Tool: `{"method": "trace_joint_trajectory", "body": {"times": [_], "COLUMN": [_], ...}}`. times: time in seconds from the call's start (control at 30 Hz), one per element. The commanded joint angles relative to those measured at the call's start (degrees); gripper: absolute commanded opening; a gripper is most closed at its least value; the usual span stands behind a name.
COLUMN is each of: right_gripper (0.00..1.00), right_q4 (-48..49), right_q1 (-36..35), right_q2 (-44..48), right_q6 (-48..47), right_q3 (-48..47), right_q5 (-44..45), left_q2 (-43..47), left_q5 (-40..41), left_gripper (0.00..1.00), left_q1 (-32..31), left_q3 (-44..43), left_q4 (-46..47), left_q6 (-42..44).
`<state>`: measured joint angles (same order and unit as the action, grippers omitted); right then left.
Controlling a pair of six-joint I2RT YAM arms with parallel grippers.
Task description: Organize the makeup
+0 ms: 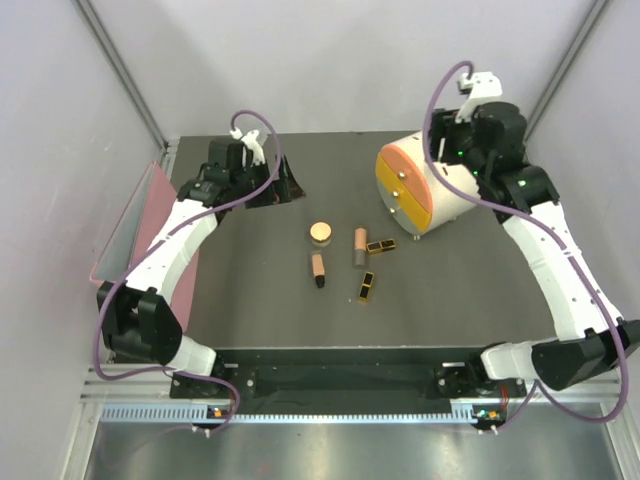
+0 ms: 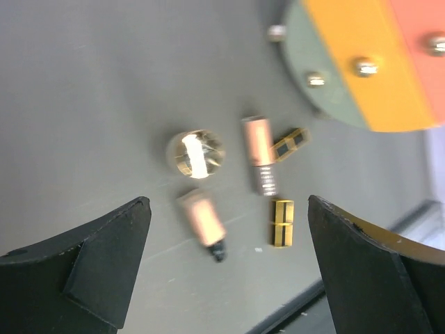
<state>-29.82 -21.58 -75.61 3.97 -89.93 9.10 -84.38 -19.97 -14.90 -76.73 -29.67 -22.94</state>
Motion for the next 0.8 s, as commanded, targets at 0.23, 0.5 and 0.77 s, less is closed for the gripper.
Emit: {"method": "trace_joint_trajectory", "body": {"times": [0.23, 0.5, 0.77], "right_gripper": [0.65, 0.19, 0.00], "right_q4": [-4.9, -6.6, -7.0], "right_q1": [12.1, 12.2, 12.2], "right_q2": [-9.0, -13.7, -15.3], "right_q6": [2.4, 4.6, 4.8], "right_q3": [-10.1, -12.1, -11.4], "right_q5": [-11.7, -15.4, -15.3], "left_q2": [-8.1, -18.2, -23.5], "left_q5": [-14.7, -21.0, -24.7], "left_gripper": [0.95, 0.84, 0.78], "left_q1": [-7.6, -12.7, -14.0], "left_q3": [-5.7, -11.9, -15.6], "left_q4": [10.4, 18.7, 31.9], "left_q6": [-5.5, -14.4, -24.7]}}
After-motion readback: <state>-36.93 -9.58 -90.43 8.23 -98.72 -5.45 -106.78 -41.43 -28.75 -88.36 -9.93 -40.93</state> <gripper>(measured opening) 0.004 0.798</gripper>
